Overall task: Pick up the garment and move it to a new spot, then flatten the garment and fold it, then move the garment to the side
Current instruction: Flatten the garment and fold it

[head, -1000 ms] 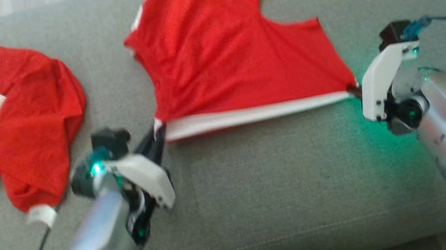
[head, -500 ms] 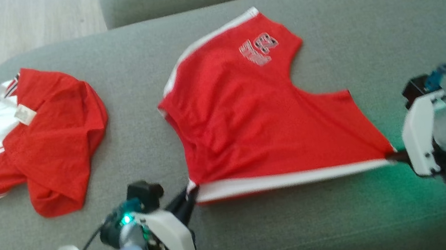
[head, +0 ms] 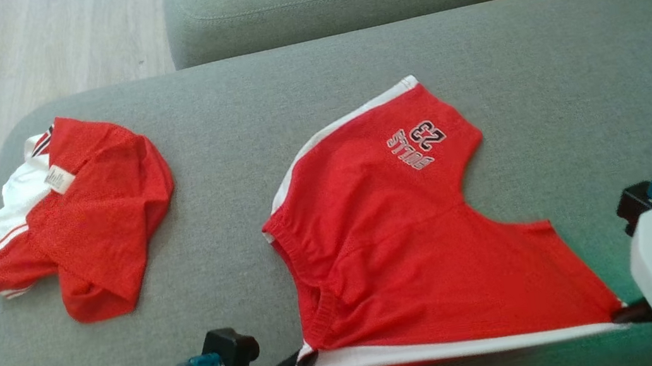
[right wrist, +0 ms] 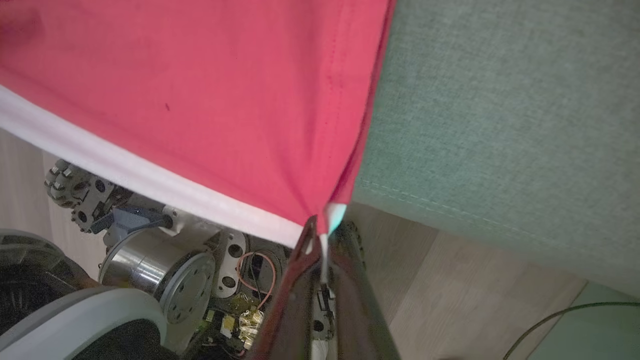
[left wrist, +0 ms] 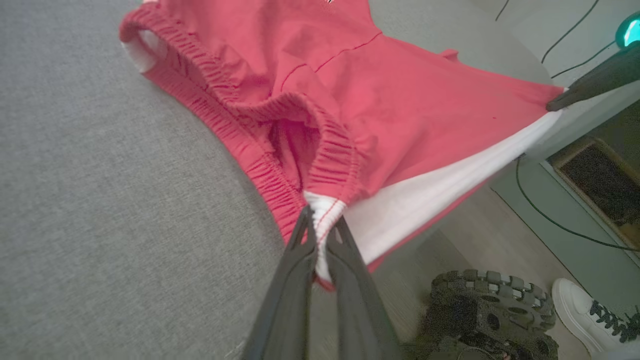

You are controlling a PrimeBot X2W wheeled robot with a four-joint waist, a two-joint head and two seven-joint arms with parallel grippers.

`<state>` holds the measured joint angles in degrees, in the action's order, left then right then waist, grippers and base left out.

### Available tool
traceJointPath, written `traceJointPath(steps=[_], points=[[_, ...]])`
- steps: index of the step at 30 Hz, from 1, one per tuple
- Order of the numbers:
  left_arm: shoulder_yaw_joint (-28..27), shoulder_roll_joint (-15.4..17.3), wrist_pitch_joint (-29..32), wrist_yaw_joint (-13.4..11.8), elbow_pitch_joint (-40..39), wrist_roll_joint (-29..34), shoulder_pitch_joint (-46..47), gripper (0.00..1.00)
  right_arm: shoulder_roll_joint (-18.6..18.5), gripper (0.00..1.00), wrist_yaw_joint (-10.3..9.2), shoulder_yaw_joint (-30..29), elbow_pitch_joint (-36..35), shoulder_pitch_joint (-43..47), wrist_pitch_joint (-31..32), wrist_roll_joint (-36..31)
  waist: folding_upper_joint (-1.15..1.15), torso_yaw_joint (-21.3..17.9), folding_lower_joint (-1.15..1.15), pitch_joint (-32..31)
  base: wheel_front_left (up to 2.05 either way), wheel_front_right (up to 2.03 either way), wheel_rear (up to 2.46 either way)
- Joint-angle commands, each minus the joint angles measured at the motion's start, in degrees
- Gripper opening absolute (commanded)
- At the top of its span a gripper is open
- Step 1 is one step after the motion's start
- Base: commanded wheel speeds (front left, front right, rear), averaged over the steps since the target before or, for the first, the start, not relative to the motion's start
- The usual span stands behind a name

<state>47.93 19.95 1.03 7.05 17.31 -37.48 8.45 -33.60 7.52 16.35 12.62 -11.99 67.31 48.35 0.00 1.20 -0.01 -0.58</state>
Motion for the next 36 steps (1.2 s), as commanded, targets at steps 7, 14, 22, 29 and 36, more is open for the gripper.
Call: traceJointPath(steps=[7,14,22,29,36], points=[[-3.6,3.9,2.2,-2.0,-8.0,-1.5,2.8,0.00,3.6,0.00,-0.03,-11.9,-11.9,0.8,5.6,-6.4,0.00,1.5,0.01,1.9,0.00,0.00,0.00],[-6.7,3.0,2.7,-2.4,-10.5,-3.3,8.3,0.00,11.4,0.00,-0.03,-17.9,-15.6,-6.8,8.7,-12.7,0.00,4.0,0.01,5.6,0.00,0.00,0.00],[-8.0,0.9,2.8,-1.6,-9.1,-4.1,15.4,0.00,16.5,0.00,-0.03,-20.4,-11.9,-19.1,7.9,-18.3,0.00,6.6,0.01,10.7,0.00,0.00,0.00],[-7.8,-2.6,2.3,-0.5,-4.1,-5.3,22.9,0.00,19.6,0.00,-0.03,-20.0,-3.2,-30.8,2.9,-25.1,0.00,9.2,0.01,16.6,0.00,0.00,0.00],[-5.7,-6.3,-0.2,0.2,1.7,-5.2,29.2,0.00,20.5,0.00,-0.03,-19.5,6.2,-39.4,-4.2,-29.5,0.00,11.5,0.01,21.9,0.00,0.00,0.00]])
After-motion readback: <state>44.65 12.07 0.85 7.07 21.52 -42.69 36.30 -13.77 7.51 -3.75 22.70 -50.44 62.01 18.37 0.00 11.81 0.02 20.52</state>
